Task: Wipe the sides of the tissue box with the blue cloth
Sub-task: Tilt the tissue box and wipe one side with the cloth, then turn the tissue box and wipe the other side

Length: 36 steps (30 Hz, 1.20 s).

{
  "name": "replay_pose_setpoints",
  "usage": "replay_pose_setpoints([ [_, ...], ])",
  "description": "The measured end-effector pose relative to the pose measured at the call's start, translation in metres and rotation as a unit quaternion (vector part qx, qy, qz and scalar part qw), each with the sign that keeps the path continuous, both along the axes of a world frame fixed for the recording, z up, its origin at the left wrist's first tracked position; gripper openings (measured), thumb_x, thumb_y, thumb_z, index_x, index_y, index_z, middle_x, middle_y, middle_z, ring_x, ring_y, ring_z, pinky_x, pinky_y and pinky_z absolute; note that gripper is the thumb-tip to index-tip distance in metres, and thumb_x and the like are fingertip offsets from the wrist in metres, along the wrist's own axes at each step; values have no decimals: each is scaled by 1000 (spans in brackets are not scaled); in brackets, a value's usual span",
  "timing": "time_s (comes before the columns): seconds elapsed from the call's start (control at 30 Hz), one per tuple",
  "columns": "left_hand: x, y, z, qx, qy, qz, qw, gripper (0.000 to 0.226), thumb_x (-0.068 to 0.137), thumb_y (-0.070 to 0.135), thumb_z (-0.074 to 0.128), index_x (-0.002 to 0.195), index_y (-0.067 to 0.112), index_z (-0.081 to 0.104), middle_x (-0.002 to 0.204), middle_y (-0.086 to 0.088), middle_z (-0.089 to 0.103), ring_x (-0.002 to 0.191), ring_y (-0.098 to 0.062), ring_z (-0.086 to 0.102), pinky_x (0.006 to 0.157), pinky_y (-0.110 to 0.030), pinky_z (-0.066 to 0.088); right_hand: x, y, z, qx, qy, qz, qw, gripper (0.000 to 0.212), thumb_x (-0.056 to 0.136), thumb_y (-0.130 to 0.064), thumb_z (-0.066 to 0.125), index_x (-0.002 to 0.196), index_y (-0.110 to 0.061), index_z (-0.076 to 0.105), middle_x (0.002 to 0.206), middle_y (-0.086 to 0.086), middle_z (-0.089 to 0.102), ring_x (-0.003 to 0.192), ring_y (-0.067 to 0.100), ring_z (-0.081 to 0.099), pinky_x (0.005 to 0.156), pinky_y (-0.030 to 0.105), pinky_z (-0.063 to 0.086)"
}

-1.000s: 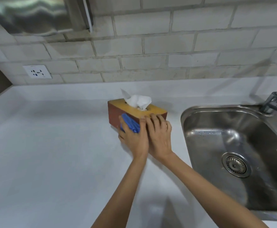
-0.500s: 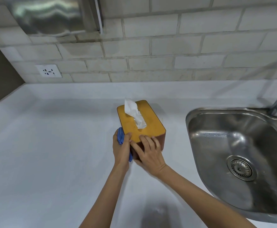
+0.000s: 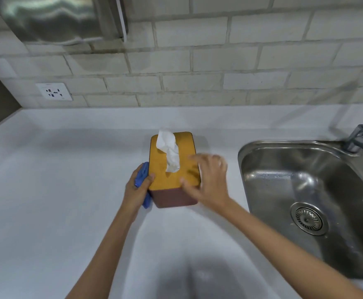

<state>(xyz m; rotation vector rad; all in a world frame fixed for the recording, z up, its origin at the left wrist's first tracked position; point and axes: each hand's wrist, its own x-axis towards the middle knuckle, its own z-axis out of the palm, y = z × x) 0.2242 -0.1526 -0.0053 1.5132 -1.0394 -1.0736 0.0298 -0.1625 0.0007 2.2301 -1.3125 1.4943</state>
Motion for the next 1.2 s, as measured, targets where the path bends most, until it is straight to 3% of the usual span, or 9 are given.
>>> replay_pose_setpoints([
  [0.13,27,-23,13,7,-18,-12,1000,45,91,12,59,135,12,49,135,-11,55,121,-27,53,100,-35,44,-28,-53,37,189,-129,-42,973,41,90,-44,48,108,-10,62,105,4,63,93,17,60,97,34,33],
  [0.23,32,-39,18,-3,-38,63,997,42,92,10,57,133,7,50,132,-17,57,121,-31,53,98,-37,44,-30,-90,45,392,-234,17,889,47,95,-49,40,114,-11,59,116,5,62,104,22,60,101,44,42],
  [0.3,35,-41,16,-7,-16,134,991,37,93,13,54,128,2,52,127,-22,58,118,-36,55,100,-43,44,-28,-108,41,483,-205,36,851,59,94,-56,31,124,-11,55,127,7,58,118,28,53,106,45,38],
  [0.43,28,-17,1,3,69,223,972,16,94,19,47,88,6,54,80,-16,52,87,-28,49,82,-42,42,-24,-129,30,562,-216,79,795,64,97,-54,24,140,-11,41,145,9,44,130,26,44,114,41,28],
  [0.57,-2,10,-19,51,150,228,961,37,96,25,43,114,-7,49,95,-24,54,91,-39,51,84,-51,45,-20,-131,21,593,-254,126,754,64,99,-51,21,140,-7,43,142,9,47,131,22,44,110,27,28],
  [0.83,-24,5,-12,27,120,226,966,34,95,30,49,124,12,48,112,-9,58,116,-31,54,105,-48,42,-38,-104,14,589,-279,138,746,34,100,-34,31,117,-16,53,106,-5,55,112,15,48,98,25,31],
  [0.93,-18,-4,-9,36,93,221,970,33,95,34,47,121,15,51,119,-11,61,116,-31,55,104,-49,42,-50,-88,9,588,-261,133,754,38,99,-29,33,130,-17,51,117,0,52,114,19,49,105,34,33],
  [1.07,-12,-13,3,41,69,195,978,20,94,32,47,75,31,54,76,1,61,91,-27,57,88,-40,46,-64,-69,9,564,-246,117,779,40,99,-25,41,137,-17,49,114,0,55,91,15,54,87,26,41],
  [1.2,-1,-27,14,102,72,152,980,23,89,37,53,69,26,51,65,-5,55,77,-26,54,79,-39,49,-77,-56,14,553,-227,101,795,37,99,-30,43,132,-19,54,94,-7,61,74,8,53,70,20,42],
])
